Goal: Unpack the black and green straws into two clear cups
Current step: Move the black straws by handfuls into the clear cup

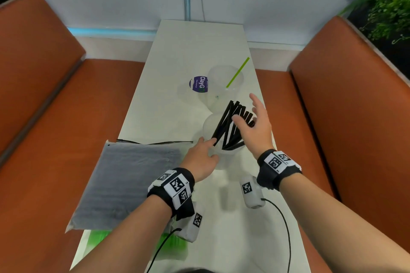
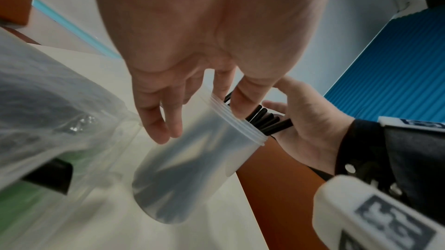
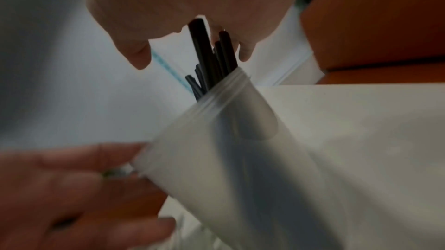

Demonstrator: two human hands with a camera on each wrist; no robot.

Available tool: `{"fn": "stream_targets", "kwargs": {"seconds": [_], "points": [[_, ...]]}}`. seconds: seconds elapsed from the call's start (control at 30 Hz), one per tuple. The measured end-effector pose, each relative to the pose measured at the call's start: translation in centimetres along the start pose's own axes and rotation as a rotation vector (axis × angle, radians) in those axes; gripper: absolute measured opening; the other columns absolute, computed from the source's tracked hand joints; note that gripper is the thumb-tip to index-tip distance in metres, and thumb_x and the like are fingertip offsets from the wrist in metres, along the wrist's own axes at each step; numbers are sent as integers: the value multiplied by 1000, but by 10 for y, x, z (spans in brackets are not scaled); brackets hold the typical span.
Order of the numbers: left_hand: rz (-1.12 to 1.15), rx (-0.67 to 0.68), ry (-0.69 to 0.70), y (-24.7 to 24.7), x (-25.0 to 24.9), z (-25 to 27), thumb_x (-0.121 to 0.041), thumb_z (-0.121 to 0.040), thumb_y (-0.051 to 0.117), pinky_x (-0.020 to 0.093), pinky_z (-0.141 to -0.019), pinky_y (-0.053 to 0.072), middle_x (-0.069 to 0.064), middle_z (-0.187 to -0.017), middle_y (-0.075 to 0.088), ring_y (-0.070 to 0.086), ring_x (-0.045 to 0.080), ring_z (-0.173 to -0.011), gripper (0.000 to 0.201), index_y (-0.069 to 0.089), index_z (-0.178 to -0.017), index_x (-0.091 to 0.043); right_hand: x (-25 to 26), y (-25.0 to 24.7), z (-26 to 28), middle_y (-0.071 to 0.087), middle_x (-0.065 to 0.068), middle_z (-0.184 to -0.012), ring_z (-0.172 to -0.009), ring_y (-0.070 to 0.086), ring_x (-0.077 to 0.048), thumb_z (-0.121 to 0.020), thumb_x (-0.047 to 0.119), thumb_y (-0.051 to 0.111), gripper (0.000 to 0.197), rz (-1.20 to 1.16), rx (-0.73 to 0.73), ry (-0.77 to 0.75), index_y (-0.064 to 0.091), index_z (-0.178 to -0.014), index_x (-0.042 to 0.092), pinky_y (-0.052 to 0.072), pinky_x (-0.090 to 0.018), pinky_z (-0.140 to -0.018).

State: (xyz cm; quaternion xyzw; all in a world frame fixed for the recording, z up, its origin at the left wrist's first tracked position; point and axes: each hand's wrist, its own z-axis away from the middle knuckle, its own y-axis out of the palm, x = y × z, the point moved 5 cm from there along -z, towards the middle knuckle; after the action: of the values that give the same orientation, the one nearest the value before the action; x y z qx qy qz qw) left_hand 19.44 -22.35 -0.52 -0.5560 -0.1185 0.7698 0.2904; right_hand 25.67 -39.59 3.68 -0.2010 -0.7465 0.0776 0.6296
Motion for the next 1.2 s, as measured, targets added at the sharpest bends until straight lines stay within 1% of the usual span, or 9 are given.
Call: {"fn": "stream_targets", "kwargs": {"seconds": [0.13,0.33,0.53,0.6,0.67,0.77,0.93,1.07,1.2], "points": [[-32,22,5,0,0,2,-22,-94,49,30,-106,40,-3,-154,35,49,24,-129,58,38,-150,-31,-6,17,-1,30,7,-153,-140,28,-7,-82,36,72,72,272,140,-106,34,-143,41,22,-17,-105],[-81,43,21,-2,2,4,-23,-95,51,21,-99,35,-2,-152,36,50,22,-126,57,38,-150,-32,9,22,-29,46,8,-112,-97,52,-9,-90,16,62,33,343,99,-147,60,-119,31,47,-26,-88],[-42,58,71,-11,1,13,-14,-95,49,26,-99,45,9,-160,26,55,26,-123,59,41,-144,-47,23,20,-24,46,-3,-127,-123,37,-23,-89,24,59,36,525,51,-217,56,-125,26,26,-38,-108],[5,-13,71,-23,4,14,-8,-92,51,26,-85,52,17,-145,48,64,27,-103,54,54,-134,-42,37,17,-19,46,-3,-128,-124,36,-22,-87,22,59,37,493,8,-280,57,-124,24,26,-36,-109],[13,-134,66,-38,10,14,-5,-88,54,16,-68,47,8,-118,64,63,16,-87,43,64,-113,-38,51,19,-13,49,0,-124,-120,42,-17,-87,16,58,33,380,22,-328,60,-119,21,32,-27,-103],[-36,-252,18,-51,22,16,-11,-82,64,9,-58,41,-6,-83,62,60,15,-79,26,60,-86,-37,73,26,3,60,1,-106,-97,56,-9,-85,7,57,21,240,20,-379,67,-101,16,41,-16,-88],[-335,-95,-106,-39,43,30,-40,-70,81,30,-75,49,-8,-88,59,60,12,-88,49,52,-109,-32,80,49,33,70,-2,-75,-71,67,-15,-84,4,56,21,15,220,-202,69,-84,20,57,-34,-74],[-287,-120,-147,-44,52,38,-13,-79,65,34,-93,49,8,-112,63,59,27,-107,48,55,-125,-22,66,72,56,69,-6,-71,-63,67,-14,-85,3,56,22,-11,446,-91,67,-80,22,60,-37,-70],[8,-202,-117,-66,50,48,0,-83,60,39,-78,58,12,-91,67,63,24,-75,43,56,-122,-18,40,92,75,71,-5,-75,-67,70,-16,-85,3,57,24,127,582,-2,67,-78,24,60,-40,-74]]}}
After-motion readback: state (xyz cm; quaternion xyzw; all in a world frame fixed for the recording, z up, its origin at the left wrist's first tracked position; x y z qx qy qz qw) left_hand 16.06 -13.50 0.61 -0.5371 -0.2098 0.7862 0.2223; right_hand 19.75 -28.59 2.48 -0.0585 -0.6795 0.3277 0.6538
